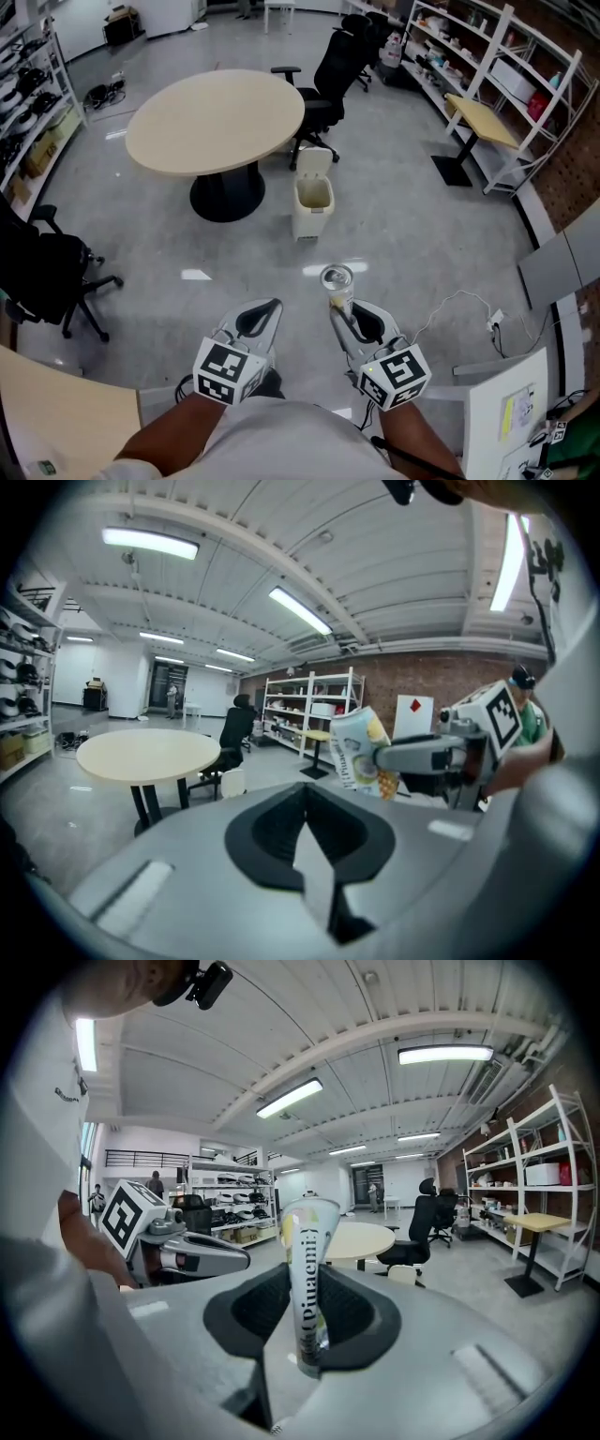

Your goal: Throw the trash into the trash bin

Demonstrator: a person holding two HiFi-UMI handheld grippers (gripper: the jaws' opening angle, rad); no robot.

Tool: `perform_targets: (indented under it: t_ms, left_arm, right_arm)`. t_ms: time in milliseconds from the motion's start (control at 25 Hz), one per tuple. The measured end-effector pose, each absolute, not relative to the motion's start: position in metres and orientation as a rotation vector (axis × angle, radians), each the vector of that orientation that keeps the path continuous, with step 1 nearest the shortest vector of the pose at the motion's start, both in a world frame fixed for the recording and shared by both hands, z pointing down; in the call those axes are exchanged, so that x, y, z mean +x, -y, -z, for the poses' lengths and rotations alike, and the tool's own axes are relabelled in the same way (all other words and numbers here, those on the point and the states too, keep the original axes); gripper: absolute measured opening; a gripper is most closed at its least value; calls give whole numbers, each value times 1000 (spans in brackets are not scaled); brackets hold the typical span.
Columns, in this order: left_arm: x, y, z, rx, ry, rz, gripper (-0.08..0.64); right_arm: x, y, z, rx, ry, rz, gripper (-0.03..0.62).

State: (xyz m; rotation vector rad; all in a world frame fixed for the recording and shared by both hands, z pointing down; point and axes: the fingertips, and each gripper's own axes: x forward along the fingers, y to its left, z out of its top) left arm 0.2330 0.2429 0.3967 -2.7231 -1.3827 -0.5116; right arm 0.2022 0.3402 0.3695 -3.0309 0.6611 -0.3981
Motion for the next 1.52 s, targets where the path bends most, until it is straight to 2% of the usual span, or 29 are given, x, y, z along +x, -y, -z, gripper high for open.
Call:
perform_targets:
  t_ms: [760,1520]
  left_arm:
    - [405,-261,-403,-2662,1497,535,9]
    - [466,-304,-424,-2655,1491,627,9]
  right_arm:
    - [358,-370,-370,-3065,-478,441,98]
    - [425,-438,-390,-3026,-411,503,98]
